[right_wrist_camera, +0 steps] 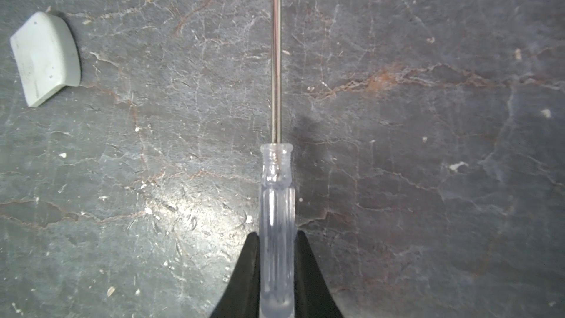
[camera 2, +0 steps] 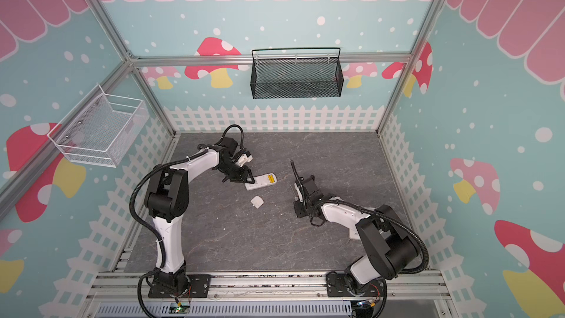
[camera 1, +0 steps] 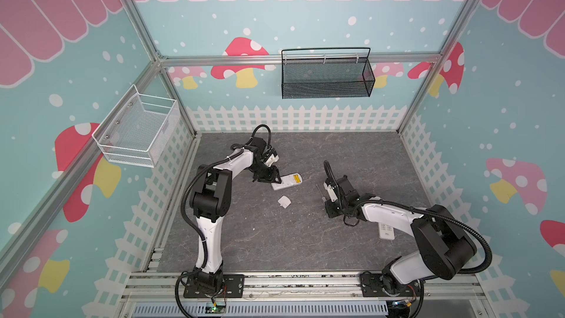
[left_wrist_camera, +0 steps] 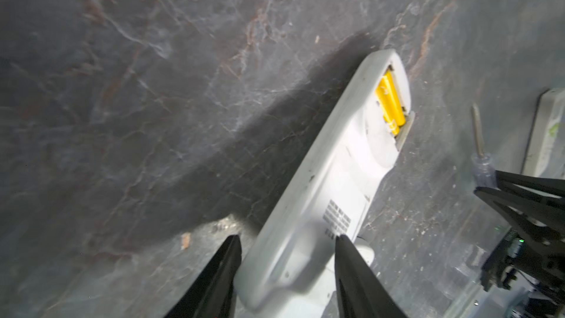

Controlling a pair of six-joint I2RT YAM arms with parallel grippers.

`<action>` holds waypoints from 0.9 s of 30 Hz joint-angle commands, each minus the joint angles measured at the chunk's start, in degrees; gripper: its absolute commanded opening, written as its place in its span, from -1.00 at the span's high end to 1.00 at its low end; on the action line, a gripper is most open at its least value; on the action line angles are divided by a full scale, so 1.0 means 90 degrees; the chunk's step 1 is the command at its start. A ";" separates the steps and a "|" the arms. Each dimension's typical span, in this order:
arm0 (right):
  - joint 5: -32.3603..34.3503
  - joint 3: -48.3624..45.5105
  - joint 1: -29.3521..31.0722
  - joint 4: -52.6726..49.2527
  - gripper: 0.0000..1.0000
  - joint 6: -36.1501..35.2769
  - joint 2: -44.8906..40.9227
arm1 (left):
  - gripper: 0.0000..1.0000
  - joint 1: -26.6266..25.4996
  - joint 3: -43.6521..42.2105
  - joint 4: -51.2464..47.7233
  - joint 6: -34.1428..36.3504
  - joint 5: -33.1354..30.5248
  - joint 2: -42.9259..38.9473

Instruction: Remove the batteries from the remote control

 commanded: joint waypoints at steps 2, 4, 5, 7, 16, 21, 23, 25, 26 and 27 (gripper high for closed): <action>-0.0038 -0.0030 -0.0018 0.0034 0.77 0.0000 -0.0009 | -0.12 -0.0015 -0.0008 -0.0108 0.0198 -0.0607 -0.0197; -0.0065 -0.0147 -0.0012 0.0130 0.77 0.0069 -0.0078 | -0.18 -0.0086 -0.0135 -0.0070 0.0252 -0.0687 -0.0340; -0.0063 -0.0222 -0.0018 0.0230 0.76 0.0078 -0.0092 | -0.21 -0.0138 -0.0192 -0.0027 0.0254 -0.0787 -0.0402; -0.0058 -0.0279 -0.0034 0.0289 0.76 0.0071 -0.0054 | -0.28 -0.0287 -0.0308 0.0016 0.0279 -0.1055 -0.0518; -0.0101 -0.0100 -0.0068 0.0219 0.76 0.0012 -0.0052 | -0.65 -0.1190 -0.1249 0.0569 0.0801 -0.2759 -0.1016; -0.0161 -0.0270 -0.0061 0.0469 0.76 0.0051 -0.0244 | -0.77 -0.1228 -0.1397 0.0887 0.0830 -0.3512 -0.1003; -0.0163 -0.0191 -0.0060 0.0331 0.76 0.0041 -0.0219 | -0.78 -0.1228 -0.1397 0.0932 0.0839 -0.3631 -0.0917; -0.0185 -0.0241 -0.0068 0.0306 0.76 0.0079 -0.0335 | -0.78 -0.1228 -0.1414 0.0965 0.0865 -0.3782 -0.0868; -0.0194 -0.0356 -0.0066 0.0406 0.76 0.0090 -0.0438 | -0.78 -0.1219 -0.1436 0.1016 0.0878 -0.3840 -0.0846; -0.0173 -0.0442 -0.0060 0.0479 0.76 0.0090 -0.0504 | -0.78 -0.1209 -0.1447 0.1053 0.0877 -0.3876 -0.0829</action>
